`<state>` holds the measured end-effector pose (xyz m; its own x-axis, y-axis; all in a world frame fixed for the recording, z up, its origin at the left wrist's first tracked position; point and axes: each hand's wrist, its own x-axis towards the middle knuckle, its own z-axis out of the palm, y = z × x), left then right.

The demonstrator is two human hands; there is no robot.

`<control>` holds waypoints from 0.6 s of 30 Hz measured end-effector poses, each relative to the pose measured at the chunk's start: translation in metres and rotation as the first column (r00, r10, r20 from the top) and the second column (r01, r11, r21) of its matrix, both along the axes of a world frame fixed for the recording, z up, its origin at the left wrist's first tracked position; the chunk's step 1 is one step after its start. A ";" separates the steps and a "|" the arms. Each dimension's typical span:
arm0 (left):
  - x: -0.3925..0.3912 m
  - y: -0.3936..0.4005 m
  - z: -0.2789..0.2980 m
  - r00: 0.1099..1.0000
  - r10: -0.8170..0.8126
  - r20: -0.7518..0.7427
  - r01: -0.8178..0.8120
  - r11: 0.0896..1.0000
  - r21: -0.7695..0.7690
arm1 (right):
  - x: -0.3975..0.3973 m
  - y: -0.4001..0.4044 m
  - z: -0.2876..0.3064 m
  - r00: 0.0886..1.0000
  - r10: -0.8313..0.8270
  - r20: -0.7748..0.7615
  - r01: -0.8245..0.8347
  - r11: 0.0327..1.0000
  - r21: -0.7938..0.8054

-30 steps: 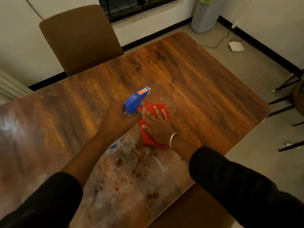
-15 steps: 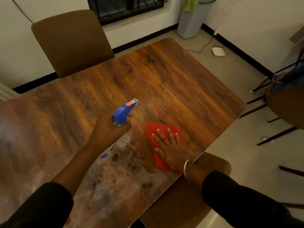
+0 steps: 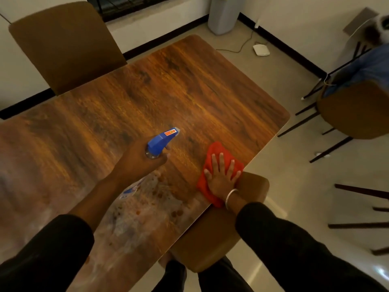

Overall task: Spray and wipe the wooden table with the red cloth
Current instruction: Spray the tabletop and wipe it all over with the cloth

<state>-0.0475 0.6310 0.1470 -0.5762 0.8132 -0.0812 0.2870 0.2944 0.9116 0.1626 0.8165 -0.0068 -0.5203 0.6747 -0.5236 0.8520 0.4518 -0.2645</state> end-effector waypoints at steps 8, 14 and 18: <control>-0.012 -0.024 -0.007 1.000 0.016 0.000 -0.016 0.994 -0.107 | -0.005 -0.059 -0.018 0.997 0.072 -0.033 -0.068 0.993 0.096; -0.023 -0.032 -0.011 0.997 0.076 0.018 -0.073 0.987 -0.144 | -0.030 -0.069 -0.031 0.848 0.530 0.009 -0.528 0.843 0.107; -0.025 -0.052 -0.020 0.985 0.168 -0.033 -0.172 0.971 -0.168 | -0.128 -0.029 -0.020 0.766 0.643 -0.002 -0.637 0.758 0.140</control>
